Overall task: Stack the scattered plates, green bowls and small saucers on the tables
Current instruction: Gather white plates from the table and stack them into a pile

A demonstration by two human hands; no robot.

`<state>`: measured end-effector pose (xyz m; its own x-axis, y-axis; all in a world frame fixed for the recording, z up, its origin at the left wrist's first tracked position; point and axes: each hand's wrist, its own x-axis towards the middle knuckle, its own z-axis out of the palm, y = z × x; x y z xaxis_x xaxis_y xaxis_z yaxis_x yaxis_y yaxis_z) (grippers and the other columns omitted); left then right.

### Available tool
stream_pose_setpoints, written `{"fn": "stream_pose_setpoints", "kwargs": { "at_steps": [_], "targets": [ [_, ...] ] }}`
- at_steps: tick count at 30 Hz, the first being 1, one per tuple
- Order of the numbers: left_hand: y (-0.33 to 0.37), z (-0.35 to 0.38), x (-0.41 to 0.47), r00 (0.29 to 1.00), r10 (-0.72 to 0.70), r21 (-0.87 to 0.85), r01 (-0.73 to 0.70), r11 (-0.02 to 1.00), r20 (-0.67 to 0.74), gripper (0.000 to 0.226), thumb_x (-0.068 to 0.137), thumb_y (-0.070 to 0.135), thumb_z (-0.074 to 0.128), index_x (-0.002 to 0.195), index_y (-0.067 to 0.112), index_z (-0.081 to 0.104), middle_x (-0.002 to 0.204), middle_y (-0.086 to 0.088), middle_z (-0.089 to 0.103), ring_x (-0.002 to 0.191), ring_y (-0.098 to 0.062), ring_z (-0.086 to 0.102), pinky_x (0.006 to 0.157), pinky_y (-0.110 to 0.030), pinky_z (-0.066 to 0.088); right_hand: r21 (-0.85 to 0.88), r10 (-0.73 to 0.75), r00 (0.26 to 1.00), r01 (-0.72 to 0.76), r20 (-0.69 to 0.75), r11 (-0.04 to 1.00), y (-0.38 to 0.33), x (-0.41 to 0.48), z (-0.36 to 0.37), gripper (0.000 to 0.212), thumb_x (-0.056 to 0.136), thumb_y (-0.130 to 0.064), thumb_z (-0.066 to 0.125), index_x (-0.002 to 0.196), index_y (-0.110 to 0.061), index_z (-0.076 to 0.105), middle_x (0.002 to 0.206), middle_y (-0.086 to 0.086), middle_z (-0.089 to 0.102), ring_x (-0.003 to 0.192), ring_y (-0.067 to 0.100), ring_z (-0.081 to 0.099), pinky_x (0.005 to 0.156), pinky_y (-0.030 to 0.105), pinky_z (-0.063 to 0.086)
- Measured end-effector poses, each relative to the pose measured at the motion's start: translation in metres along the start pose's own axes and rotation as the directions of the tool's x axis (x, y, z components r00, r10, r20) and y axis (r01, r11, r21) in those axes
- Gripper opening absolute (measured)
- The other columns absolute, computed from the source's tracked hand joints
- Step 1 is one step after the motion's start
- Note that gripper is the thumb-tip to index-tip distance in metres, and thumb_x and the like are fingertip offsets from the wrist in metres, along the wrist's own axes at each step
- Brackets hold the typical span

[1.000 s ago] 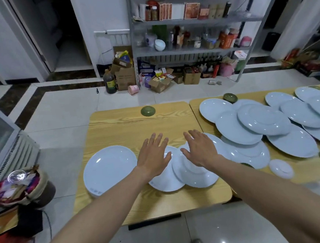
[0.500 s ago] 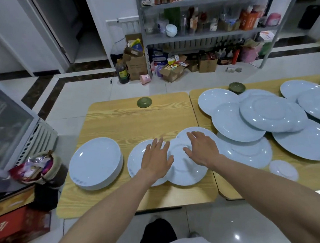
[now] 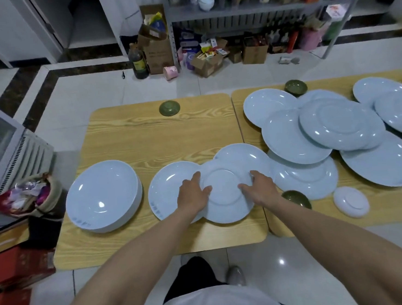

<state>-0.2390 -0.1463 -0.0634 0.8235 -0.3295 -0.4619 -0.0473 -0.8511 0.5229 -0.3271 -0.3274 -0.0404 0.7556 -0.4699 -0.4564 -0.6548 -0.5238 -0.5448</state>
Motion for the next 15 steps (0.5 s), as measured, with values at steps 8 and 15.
{"fn": "stream_pose_setpoints", "kwargs": {
  "at_steps": [8,15],
  "targets": [
    [0.005,-0.013,0.007,0.992,-0.127,-0.222,0.118,0.968,-0.027,0.065,0.092,0.036,0.061,0.148,0.015,0.034,0.142,-0.007,0.048,0.129,-0.029,0.046,0.095,-0.034,0.04,0.286,0.138,0.99,-0.123,-0.034,0.95,-0.005,0.009,-0.003,0.081,0.08,-0.03,0.08,0.147,-0.01,0.039,0.142,0.012,0.051,0.129,0.029,0.049,0.108,0.04,0.042],
    [0.034,-0.044,0.009,0.985,-0.114,-0.427,0.049,0.903,-0.128,0.045,0.075,0.026,0.064,0.119,0.027,0.056,0.117,-0.002,0.063,0.108,-0.029,0.059,0.091,-0.045,0.052,0.395,0.068,0.976,0.02,-0.207,0.918,-0.038,0.002,-0.036,0.059,0.072,-0.012,0.083,0.126,-0.007,0.059,0.092,-0.006,0.059,0.094,0.019,0.055,0.08,0.029,0.043]
  ]
}}
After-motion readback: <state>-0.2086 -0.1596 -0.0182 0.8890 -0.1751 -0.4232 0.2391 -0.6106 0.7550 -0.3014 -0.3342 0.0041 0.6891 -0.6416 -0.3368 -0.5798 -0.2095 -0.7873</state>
